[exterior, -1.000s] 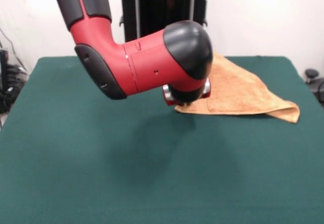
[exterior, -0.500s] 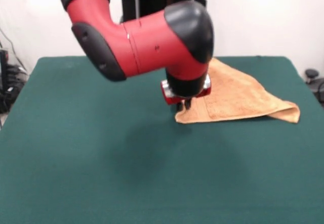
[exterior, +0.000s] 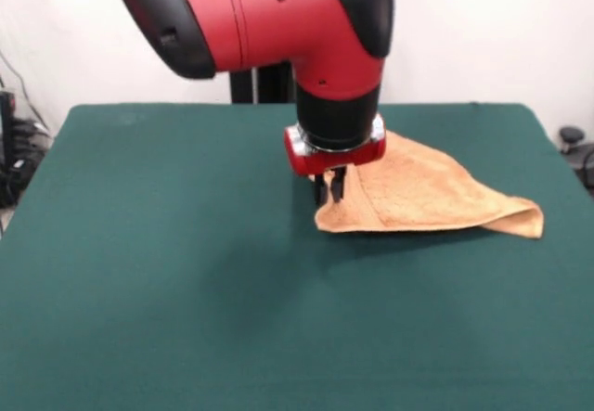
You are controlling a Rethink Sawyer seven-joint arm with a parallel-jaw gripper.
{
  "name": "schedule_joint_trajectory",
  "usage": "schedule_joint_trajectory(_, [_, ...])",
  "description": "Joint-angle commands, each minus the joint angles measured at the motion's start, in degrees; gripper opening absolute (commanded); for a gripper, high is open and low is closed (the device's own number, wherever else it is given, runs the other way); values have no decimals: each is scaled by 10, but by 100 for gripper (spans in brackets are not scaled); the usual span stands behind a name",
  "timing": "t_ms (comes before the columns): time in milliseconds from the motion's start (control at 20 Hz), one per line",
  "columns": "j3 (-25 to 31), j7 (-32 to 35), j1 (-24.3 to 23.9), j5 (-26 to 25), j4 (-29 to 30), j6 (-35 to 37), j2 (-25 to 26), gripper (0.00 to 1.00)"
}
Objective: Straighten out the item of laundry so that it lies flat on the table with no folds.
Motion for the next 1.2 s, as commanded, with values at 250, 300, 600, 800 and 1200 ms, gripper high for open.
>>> schedule_joint_trajectory(250, [-1, -77, 29, 22, -66, 58, 0, 0])
schedule_joint_trajectory(300, [-1, -84, 31, 22, -78, 65, 6, 0])
schedule_joint_trajectory(600, [-4, -84, 31, 21, -98, 54, 28, 0])
schedule_joint_trajectory(800, [-2, -94, 31, 20, -104, 57, 17, 0])
schedule_joint_trajectory(1200, [-2, -97, 39, 21, -112, 64, 15, 0])
